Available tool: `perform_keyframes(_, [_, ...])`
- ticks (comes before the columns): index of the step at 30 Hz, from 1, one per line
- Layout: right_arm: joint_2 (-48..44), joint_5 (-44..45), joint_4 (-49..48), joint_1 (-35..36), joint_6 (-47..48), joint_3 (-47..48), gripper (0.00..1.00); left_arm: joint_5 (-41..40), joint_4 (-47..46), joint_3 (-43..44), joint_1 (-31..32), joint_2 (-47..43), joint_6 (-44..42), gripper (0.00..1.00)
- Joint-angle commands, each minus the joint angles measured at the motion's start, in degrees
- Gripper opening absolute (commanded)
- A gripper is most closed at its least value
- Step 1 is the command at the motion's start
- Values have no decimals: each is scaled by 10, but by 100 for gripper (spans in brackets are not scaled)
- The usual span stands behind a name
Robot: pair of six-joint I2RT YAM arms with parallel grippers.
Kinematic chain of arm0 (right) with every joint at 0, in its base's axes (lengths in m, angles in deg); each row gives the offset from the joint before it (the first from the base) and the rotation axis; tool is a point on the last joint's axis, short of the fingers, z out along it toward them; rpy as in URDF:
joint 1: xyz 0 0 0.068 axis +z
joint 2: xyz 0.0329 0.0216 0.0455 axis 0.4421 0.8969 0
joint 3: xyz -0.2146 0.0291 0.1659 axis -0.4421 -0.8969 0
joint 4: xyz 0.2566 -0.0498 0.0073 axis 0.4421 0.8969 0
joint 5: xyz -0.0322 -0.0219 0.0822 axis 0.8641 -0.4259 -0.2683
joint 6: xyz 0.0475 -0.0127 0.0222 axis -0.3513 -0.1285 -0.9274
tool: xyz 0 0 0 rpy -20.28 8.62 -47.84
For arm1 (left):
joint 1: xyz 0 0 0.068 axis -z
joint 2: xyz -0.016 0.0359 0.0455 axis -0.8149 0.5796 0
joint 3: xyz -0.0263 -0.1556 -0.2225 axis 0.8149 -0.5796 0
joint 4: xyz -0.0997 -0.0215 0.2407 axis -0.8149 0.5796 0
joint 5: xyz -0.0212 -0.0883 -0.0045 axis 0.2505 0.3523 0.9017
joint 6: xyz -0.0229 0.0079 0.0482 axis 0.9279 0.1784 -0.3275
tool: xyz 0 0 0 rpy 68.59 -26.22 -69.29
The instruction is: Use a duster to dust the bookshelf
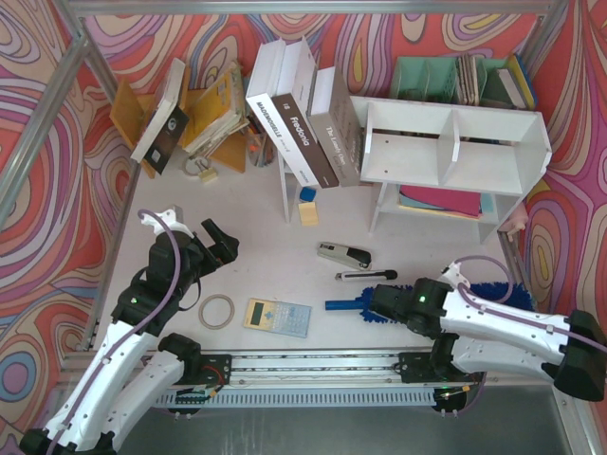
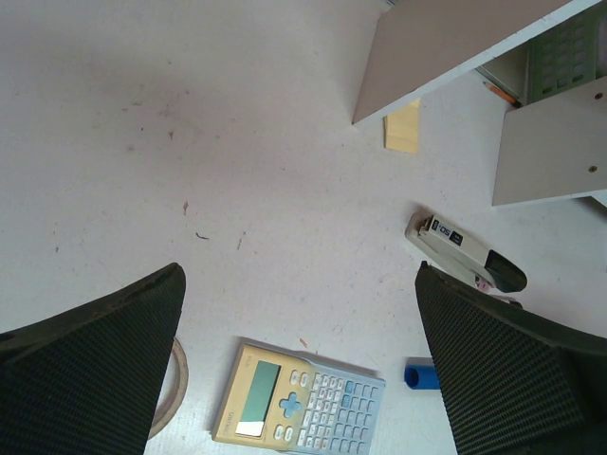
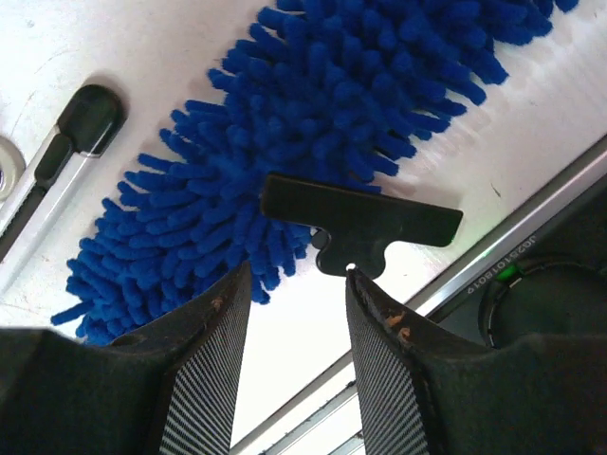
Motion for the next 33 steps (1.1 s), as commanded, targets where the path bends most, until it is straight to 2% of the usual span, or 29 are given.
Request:
perform_keyframes(1, [-30,-11,26,-2,-71,-19,45,2,-9,-10,1,0,3,98])
perform_keyframes(7, [9,-29,66,-3,-114,-7,51,2,-9,-8,2,4,2,98])
perform_keyframes(17, [7,-29,53,-3,-127,-6,51,3,-13,-9,2,6,3,99])
perform_keyframes(21, [-3,9,15,-13,-105,-12,49,4,-13,-11,1,4,3,98])
perform_keyframes(28, [-43,24,-88,-91,39,-40,52,8,-14,-12,1,3,3,98])
perform_keyframes(33, [-49,29,-100,-119,51,-44,53,5,-13,-13,1,1,4,98])
